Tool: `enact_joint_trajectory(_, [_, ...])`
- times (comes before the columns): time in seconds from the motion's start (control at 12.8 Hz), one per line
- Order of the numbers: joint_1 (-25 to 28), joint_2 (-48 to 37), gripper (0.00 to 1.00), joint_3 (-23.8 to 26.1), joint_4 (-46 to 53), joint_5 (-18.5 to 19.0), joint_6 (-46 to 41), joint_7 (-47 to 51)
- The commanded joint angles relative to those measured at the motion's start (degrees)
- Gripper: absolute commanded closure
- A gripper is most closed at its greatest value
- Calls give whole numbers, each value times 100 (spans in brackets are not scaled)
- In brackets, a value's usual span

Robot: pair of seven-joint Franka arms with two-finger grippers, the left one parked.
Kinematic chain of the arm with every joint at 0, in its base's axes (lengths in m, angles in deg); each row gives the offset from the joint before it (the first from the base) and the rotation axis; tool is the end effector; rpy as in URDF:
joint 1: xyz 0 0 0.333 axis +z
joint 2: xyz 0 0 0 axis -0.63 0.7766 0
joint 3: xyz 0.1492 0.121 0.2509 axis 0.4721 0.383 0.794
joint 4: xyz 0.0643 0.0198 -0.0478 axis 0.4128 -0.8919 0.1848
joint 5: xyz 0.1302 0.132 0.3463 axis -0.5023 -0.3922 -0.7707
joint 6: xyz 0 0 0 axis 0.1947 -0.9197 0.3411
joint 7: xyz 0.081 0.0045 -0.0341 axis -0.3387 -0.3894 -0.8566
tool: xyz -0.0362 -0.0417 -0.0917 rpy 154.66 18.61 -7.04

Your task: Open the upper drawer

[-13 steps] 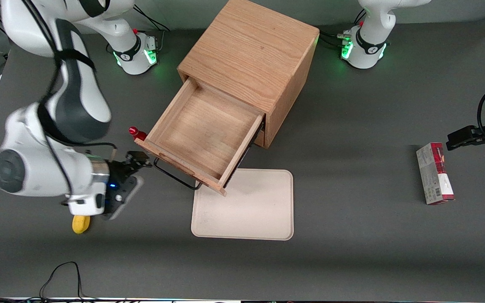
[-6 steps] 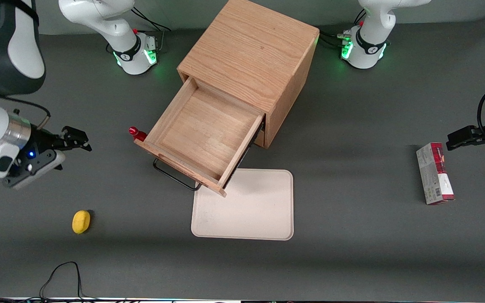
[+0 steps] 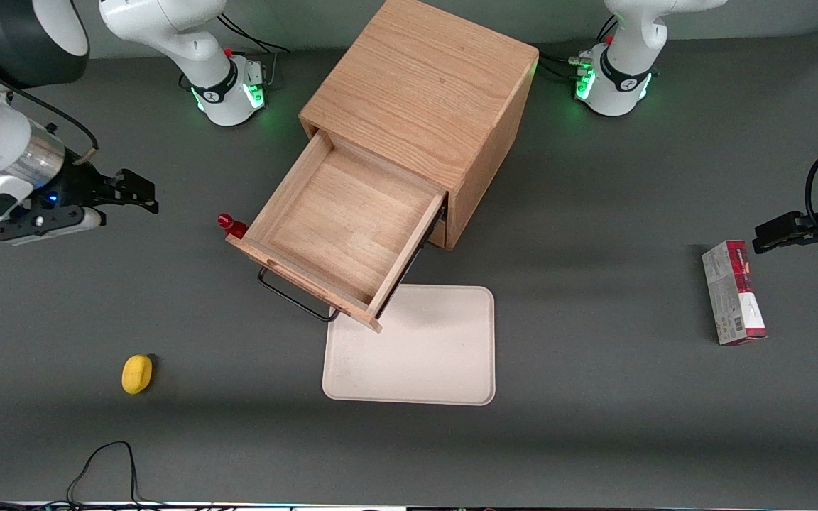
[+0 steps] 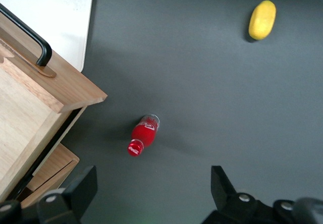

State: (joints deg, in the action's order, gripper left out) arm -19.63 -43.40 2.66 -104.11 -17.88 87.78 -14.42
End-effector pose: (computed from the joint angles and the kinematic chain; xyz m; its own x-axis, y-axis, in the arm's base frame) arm 0.5255 0.0388 0.5558 0.9893 0.1418 -0.0342 0.1392 -0.9878 -0.0701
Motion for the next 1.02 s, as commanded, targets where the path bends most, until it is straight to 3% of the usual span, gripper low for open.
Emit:
enact_joint_trajectory(0.0, [53,-177,0,-113,131,114,-318,196])
enact_joint_trajectory(0.31, [18,-256,0,-324,440,132,-1040,292])
enact_joint_trajectory(0.39, [-235,-274,0,-246,448,123,-1031,345])
enact_joint_trajectory(0.62, [-1000,-204,0,666,475,158,-1014,337])
enact_joint_trajectory(0.94, [-1125,-99,0,906,606,184,-1040,284])
